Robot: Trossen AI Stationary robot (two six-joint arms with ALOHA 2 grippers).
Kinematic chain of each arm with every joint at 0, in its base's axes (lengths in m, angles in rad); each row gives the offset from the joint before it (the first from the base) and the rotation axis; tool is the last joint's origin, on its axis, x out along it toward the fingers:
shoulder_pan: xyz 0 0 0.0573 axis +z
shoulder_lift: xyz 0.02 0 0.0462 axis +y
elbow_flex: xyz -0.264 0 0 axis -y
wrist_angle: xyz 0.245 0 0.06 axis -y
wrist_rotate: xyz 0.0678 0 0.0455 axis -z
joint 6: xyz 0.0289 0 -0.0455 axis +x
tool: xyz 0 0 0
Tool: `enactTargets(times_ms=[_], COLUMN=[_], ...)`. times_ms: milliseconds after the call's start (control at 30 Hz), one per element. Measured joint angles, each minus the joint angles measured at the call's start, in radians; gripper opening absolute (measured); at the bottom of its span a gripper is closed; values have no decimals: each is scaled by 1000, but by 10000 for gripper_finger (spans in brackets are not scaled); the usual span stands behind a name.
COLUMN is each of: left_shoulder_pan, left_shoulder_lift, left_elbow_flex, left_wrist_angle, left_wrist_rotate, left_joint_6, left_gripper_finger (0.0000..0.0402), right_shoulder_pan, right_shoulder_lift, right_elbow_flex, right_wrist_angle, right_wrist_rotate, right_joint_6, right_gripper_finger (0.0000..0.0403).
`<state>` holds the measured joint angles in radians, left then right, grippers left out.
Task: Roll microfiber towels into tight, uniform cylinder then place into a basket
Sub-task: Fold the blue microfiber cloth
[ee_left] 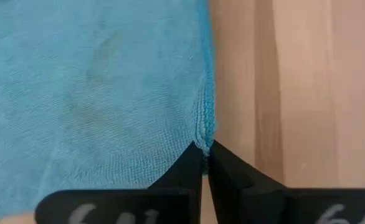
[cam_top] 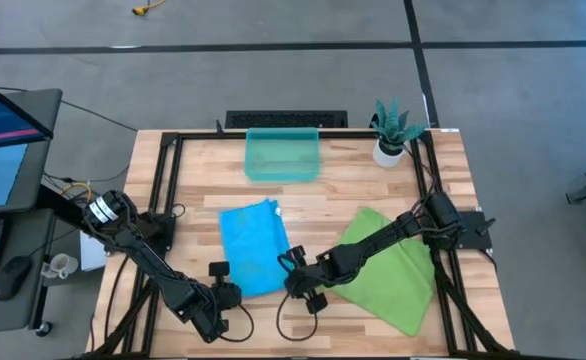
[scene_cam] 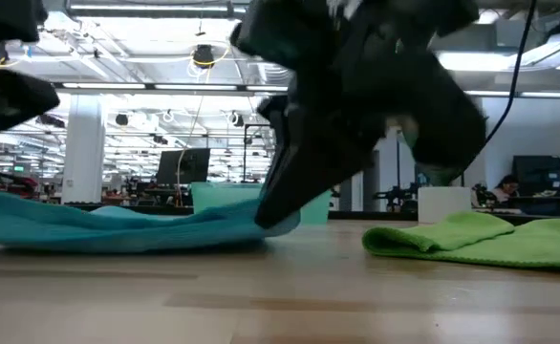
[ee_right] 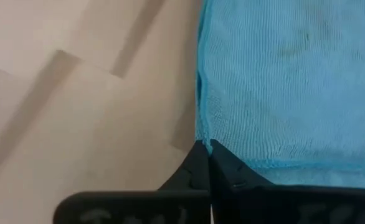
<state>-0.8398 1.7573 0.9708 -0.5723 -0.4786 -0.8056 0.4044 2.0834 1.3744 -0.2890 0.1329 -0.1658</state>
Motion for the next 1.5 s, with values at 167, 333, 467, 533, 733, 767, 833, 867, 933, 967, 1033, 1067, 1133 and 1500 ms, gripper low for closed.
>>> enactTargets(times_ms=[167, 333, 467, 533, 733, 767, 833, 867, 933, 967, 1033, 1067, 1133, 1500], left_shoulder_pan=[-4, -20, -40, -50, -80, -84, -91, -91, -91, -91, -84, -81, -72, 19], left_shoulder_lift=[0, -1, -2, -2, -3, -3, -3, -3, -3, -3, -3, -3, -3, -4], left_elbow_flex=[83, 181, 264, 299, 379, 386, 391, 391, 386, 383, 381, 381, 381, 337], left_wrist_angle=[-83, -201, -317, -364, -467, -479, -495, -506, -533, -551, -603, -629, -685, -775], left_wrist_rotate=[4, 3, 3, 3, 3, 2, -3, -9, -28, -32, -46, -56, -71, -102], left_joint_6=[1, -11, -75, -104, -182, -190, -205, -211, -235, -252, -296, -321, -378, -504], left_gripper_finger=[6, 3, 3, 3, 3, 3, 3, 3, 3, 3, 3, 4, 4, 4], right_shoulder_pan=[41, 91, 126, 141, 183, 187, 190, 187, 172, 161, 132, 116, 83, -83], right_shoulder_lift=[0, 0, 0, 0, -1, -1, -1, -1, -1, -1, 0, 6, 17, 98], right_elbow_flex=[77, 163, 230, 260, 341, 348, 353, 353, 353, 353, 353, 354, 354, 350], right_wrist_angle=[-92, -229, -315, -343, -363, -362, -361, -362, -368, -368, -368, -367, -374, -404], right_wrist_rotate=[55, 159, 227, 249, 264, 265, 271, 280, 300, 312, 318, 319, 319, 317], right_joint_6=[0, 26, 79, 104, 166, 172, 191, 200, 227, 243, 262, 270, 272, 341], right_gripper_finger=[10, 5, 11, 10, 5, 6, 9, 10, 10, 9, 7, 6, 6, 6])
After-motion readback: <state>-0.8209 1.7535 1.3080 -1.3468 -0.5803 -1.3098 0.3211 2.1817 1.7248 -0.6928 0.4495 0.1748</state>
